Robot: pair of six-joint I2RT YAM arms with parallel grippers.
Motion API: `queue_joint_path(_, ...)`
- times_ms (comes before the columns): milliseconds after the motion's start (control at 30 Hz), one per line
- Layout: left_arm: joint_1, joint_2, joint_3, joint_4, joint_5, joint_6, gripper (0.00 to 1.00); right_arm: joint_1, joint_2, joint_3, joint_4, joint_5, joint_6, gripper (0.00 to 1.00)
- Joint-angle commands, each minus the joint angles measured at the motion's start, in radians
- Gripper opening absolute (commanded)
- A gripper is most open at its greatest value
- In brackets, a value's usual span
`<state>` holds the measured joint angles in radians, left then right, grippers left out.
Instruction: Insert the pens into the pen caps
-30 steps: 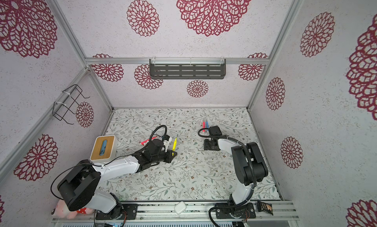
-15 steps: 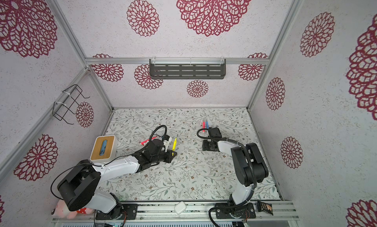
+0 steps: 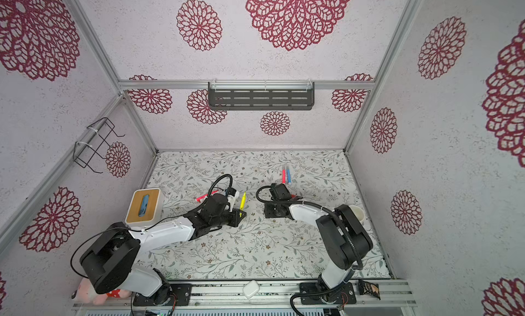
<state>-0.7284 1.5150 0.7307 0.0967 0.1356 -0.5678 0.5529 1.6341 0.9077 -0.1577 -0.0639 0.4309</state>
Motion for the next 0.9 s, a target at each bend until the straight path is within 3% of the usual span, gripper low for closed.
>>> queue_joint_path(0,-0.001,-0.021,0.012,0.005,-0.015,0.019,0.00,-0.011,-0.056,0.054,-0.067,0.091,-0.002,0.51)
queue_joint_path(367,-0.002,-0.075,-0.026,0.006,-0.033,0.010,0.00,-0.019,0.044,0.168,-0.155,0.184,0.039,0.51)
queue_joint_path(867,-0.001,-0.085,-0.039,0.014,-0.037,0.006,0.00,-0.037,0.181,0.224,-0.149,0.198,0.052,0.46)
